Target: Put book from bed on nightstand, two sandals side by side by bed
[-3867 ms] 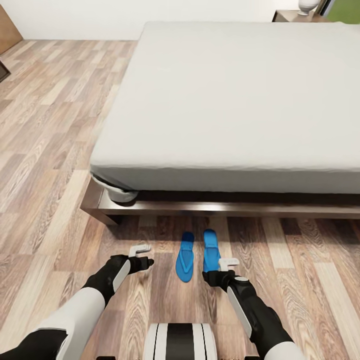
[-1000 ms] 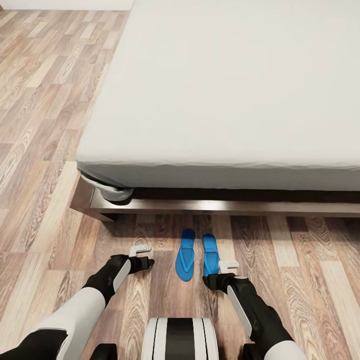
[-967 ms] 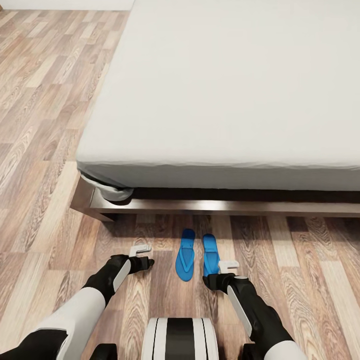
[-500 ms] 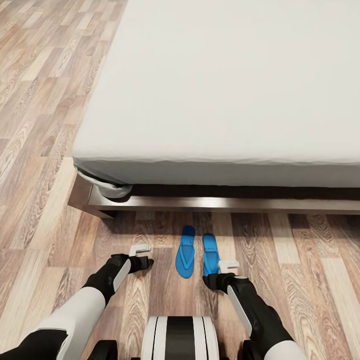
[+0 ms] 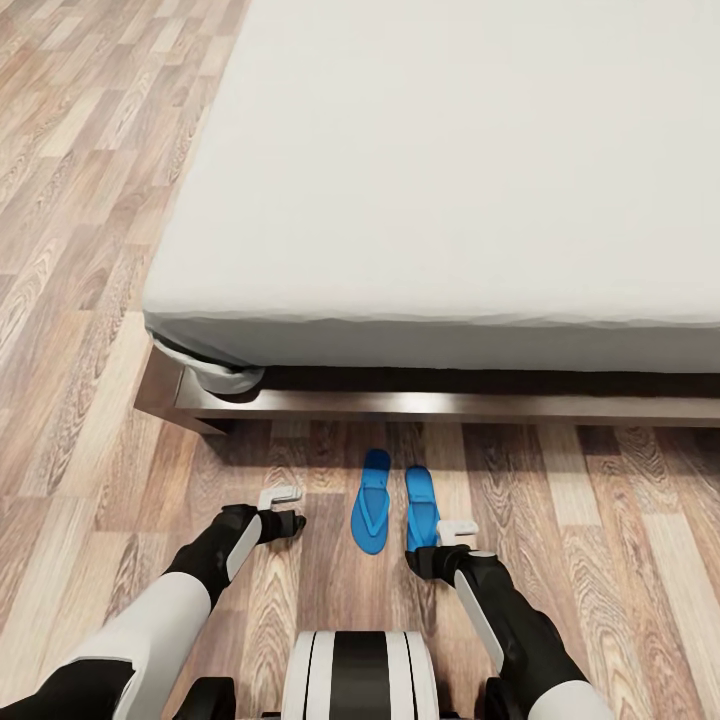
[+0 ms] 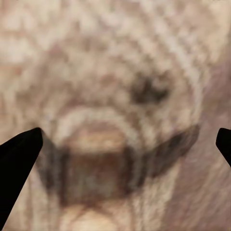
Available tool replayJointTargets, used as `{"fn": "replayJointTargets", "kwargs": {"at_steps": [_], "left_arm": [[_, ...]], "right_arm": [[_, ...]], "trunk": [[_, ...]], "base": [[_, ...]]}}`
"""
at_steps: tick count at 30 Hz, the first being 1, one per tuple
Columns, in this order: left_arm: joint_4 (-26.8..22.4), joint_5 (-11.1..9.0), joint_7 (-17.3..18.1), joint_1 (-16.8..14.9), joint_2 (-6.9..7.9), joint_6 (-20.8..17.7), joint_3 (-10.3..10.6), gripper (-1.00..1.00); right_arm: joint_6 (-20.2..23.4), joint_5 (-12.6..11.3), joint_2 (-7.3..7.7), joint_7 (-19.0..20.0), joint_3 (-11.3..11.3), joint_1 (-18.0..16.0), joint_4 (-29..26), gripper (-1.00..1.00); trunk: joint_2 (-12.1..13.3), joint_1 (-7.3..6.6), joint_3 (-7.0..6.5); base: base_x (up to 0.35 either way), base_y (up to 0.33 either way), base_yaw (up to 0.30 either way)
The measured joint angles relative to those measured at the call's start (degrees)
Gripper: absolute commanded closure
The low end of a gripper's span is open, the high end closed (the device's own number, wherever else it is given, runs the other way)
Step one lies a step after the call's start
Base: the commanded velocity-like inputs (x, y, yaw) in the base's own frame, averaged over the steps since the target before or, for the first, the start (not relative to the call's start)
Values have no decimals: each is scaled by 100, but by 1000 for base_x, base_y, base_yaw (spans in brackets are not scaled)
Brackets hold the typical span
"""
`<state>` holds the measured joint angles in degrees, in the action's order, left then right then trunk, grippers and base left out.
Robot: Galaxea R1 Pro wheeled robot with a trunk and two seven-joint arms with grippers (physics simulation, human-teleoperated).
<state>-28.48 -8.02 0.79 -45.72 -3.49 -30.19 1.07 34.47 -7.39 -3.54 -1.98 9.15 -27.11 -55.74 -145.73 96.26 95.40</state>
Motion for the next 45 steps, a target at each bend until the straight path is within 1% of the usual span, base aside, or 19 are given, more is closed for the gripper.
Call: {"fn": "replayJointTargets", "kwargs": {"at_steps": [15, 17, 19, 21, 22, 23, 24, 25, 27, 29, 31, 33, 36, 45], "left_arm": [[-2, 2, -4, 0, -3, -2, 1, -100], [0, -20, -107, 3, -36, 28, 1, -100], [-41, -26, -190, 5, -76, -19, 1, -100], [-100, -22, -134, 10, -86, -105, 0, -100], [-153, -9, -41, 25, -86, -136, -4, -100], [-227, -127, 167, 53, -90, 159, -5, -100], [-345, -140, 189, 95, -92, 169, -4, -100], [-737, -142, 196, 245, -93, -2, -5, -100], [-1357, -159, 193, 485, -84, -406, -2, -100], [-1833, -168, 191, 694, -77, -641, -1, -100], [-2101, -171, 189, 825, -74, -737, -1, -100], [-2167, -172, 189, 857, -73, -760, -1, -100], [-2187, -166, 189, 871, -73, -774, 0, -100], [-2181, -154, 181, 873, -73, -777, 1, -100]], "right_arm": [[1, -22, 3, 0, 1, 0, -2, 100], [-1, -42, 8, 1, 6, 1, -6, 100], [-1, -91, 14, 1, 10, 3, -18, 100], [-2, -113, 15, 0, 10, 2, -25, 100], [-4, -127, 16, 0, 11, 2, -29, 100], [-4, -141, 16, 1, 13, -1, -28, 100], [-6, -157, 18, 2, 15, -1, -31, 100], [-6, -168, 22, 3, 16, 2, -39, 100], [-7, -179, 23, 3, 17, -3, -34, 100], [-6, -178, 23, 3, 17, -1, -36, 100], [-6, -171, 22, 3, 16, -1, -37, 100], [-6, -154, 19, 2, 15, 0, -37, 100], [-7, -181, 19, 3, 18, 3, -138, 100], [-7, -181, 24, 2, 26, 2, -139, 100]], "trunk": [[0, 0, 0], [0, 1, 0], [0, 11, 0], [0, 17, 0], [0, 19, 2], [1, 20, 2], [1, 20, 2], [1, 20, 2], [1, 20, 2], [1, 20, 2], [1, 20, 2], [1, 21, 2], [-3, 28, 68], [-3, 28, 68]], "base": [[0, 0, 0], [0, 0, 0], [0, 0, 0], [0, 0, 0], [0, 0, 0], [0, 0, 0], [0, 0, 0], [0, 0, 0], [0, 0, 0], [0, 0, 0], [0, 0, 0], [0, 0, 0], [0, 0, 0], [0, 0, 0]]}}
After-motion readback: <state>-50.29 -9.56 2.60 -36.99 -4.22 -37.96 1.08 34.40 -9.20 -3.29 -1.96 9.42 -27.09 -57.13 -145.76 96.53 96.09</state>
